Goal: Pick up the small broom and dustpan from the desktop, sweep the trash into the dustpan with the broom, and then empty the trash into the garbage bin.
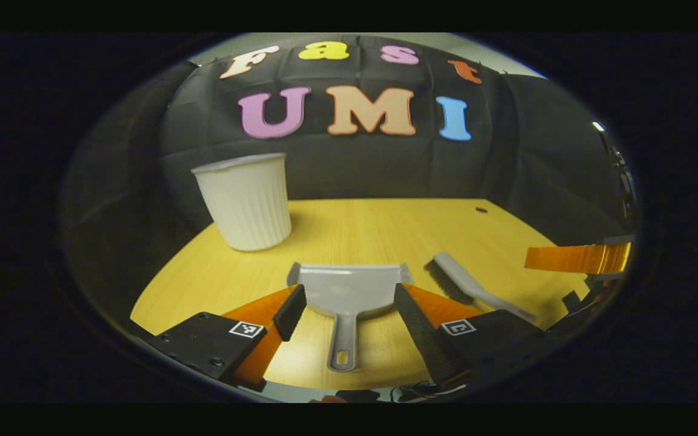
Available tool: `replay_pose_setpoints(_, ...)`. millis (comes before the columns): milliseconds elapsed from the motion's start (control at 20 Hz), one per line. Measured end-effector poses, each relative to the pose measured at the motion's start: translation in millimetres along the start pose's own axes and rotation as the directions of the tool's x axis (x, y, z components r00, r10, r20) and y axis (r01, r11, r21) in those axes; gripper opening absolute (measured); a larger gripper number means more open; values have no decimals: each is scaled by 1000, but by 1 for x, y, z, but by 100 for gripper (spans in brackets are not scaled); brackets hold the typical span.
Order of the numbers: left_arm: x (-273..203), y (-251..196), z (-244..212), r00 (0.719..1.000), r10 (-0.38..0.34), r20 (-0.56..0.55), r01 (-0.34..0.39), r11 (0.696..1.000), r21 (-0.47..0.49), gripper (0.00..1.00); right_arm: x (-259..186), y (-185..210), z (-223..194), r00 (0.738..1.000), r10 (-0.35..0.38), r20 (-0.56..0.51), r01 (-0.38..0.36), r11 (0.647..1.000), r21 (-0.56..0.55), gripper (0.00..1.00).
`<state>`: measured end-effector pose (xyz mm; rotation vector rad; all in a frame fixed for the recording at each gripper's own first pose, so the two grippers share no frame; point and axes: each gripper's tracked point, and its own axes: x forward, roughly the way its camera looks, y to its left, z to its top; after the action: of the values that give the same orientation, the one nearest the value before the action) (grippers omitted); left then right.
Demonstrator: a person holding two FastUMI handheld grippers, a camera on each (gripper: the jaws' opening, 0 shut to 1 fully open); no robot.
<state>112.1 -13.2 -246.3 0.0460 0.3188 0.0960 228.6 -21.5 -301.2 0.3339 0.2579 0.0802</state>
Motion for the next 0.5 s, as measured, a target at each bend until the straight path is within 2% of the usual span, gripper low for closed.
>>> replay_pose_setpoints(150, -31, 9, 66, 981, 55, 185, -51, 998, -23, 93, -46, 26, 40, 983, 63, 172, -66, 998, 8, 92)
replay_pose_setpoints(250, -47, 11, 99, 950, 74, 303, -66, 997, -35, 93, -76, 28, 60, 962, 77, 260, -69, 997, -42, 92)
replay_pose_setpoints(300, -59, 12, 116, 926, 79, 369, -70, 997, -38, 92, -87, 30, 68, 952, 79, 296, -60, 996, -73, 92)
replay_pose_setpoints(400, -76, 10, 135, 894, 74, 441, -79, 997, -8, 91, -103, 37, 78, 934, 89, 346, -50, 992, -119, 92)
replay_pose_setpoints(500, -82, 6, 133, 887, 69, 456, -94, 995, 32, 91, -109, 44, 75, 928, 100, 359, -54, 989, -137, 92)
